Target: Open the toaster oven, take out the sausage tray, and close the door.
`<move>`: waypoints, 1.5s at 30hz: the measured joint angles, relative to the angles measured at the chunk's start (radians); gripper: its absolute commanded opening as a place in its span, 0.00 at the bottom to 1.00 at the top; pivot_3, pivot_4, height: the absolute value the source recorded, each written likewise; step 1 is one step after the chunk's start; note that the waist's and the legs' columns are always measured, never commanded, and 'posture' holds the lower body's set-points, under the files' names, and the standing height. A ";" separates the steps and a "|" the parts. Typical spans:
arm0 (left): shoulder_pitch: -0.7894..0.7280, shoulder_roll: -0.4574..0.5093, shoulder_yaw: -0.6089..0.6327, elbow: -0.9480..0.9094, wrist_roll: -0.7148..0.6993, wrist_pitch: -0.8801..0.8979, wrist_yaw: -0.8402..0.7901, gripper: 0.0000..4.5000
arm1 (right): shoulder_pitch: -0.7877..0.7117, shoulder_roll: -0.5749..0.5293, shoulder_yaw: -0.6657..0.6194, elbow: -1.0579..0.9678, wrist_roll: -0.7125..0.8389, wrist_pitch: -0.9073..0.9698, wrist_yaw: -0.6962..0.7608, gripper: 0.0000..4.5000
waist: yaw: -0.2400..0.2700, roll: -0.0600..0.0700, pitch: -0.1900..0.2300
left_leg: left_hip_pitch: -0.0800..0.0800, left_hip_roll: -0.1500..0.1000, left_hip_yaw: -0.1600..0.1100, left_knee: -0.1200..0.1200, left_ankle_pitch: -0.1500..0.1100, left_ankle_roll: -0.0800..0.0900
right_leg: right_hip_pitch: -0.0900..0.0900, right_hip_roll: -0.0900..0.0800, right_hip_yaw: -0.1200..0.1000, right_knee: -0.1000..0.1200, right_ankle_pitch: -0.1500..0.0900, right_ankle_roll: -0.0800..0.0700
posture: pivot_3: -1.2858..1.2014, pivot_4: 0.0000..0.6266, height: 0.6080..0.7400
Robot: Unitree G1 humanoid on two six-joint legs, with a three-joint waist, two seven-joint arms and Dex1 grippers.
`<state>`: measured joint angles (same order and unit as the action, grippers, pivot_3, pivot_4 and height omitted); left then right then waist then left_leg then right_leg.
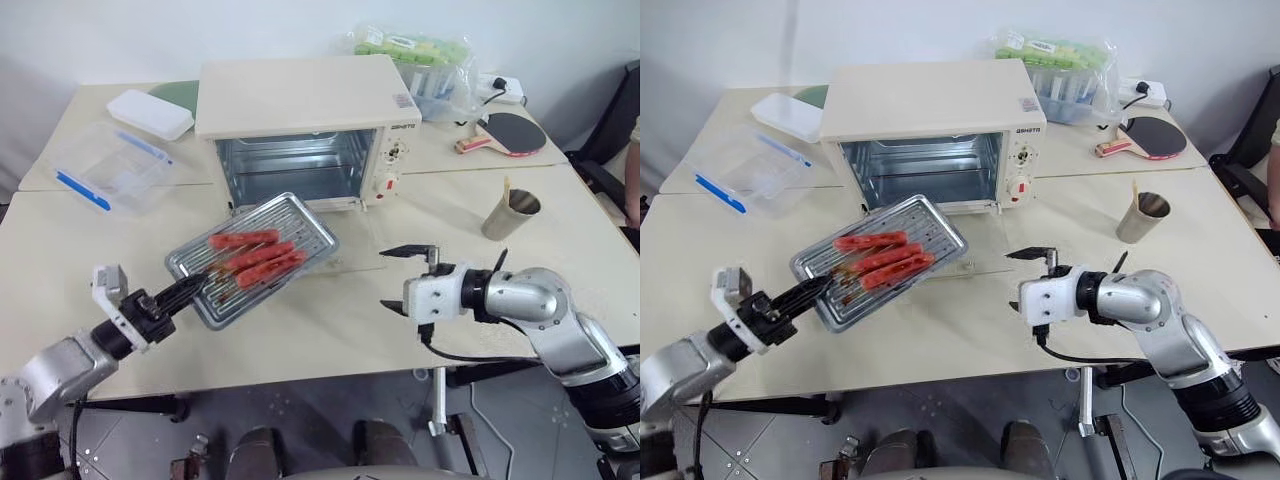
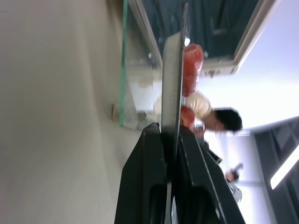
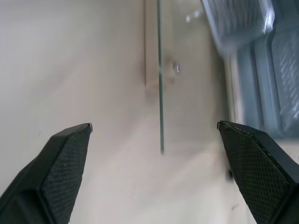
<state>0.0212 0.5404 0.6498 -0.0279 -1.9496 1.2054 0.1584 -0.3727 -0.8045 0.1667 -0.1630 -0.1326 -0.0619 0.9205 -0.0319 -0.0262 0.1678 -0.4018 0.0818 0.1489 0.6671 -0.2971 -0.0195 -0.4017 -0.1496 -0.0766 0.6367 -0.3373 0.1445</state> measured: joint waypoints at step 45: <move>0.501 -0.429 0.161 -0.498 -0.003 -0.552 0.079 0.00 | -0.290 0.254 0.095 0.564 0.033 -0.092 0.061 0.01 | 0.001 -0.001 0.000 | 0.011 0.001 0.001 0.000 -0.004 0.001 | 0.013 0.001 -0.001 -0.010 -0.001 -0.003 | 0.52 0.24 1.00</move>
<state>0.5222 0.1115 0.8108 -0.5259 -1.9524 0.6533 0.2376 -0.6629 -0.5501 0.2615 0.4007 -0.0996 -0.1538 0.9819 -0.0309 -0.0276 0.1673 -0.3904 0.0824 0.1496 0.6667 -0.3012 -0.0186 -0.3885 -0.1491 -0.0772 0.6262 -0.3384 0.1416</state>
